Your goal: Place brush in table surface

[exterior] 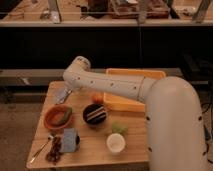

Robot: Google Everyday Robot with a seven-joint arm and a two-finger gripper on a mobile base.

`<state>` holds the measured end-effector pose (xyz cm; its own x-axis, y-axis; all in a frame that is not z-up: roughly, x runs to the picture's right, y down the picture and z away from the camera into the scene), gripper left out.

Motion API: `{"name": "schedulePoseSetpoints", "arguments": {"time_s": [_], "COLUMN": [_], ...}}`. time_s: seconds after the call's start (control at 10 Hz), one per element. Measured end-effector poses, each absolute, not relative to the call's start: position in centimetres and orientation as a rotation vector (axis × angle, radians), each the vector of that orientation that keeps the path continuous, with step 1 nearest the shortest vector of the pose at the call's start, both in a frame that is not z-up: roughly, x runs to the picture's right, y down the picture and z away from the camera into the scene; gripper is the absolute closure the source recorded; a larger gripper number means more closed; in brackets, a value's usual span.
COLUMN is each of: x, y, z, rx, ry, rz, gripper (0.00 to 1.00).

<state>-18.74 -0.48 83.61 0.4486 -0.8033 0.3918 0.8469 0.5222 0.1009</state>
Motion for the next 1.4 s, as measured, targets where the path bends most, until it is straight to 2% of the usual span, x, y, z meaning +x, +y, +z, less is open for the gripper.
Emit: {"name": "schedulePoseSetpoints", "arguments": {"time_s": [0.6,1.4], "x": [-17.9,-16.6], "y": [3.5,5.4], "z": [87.7,89.2], "rx": [-0.213,-0.230], "ry": [-0.372,-0.374], "rz": [-0.992,-0.990], "gripper": [1.00,1.00]}}
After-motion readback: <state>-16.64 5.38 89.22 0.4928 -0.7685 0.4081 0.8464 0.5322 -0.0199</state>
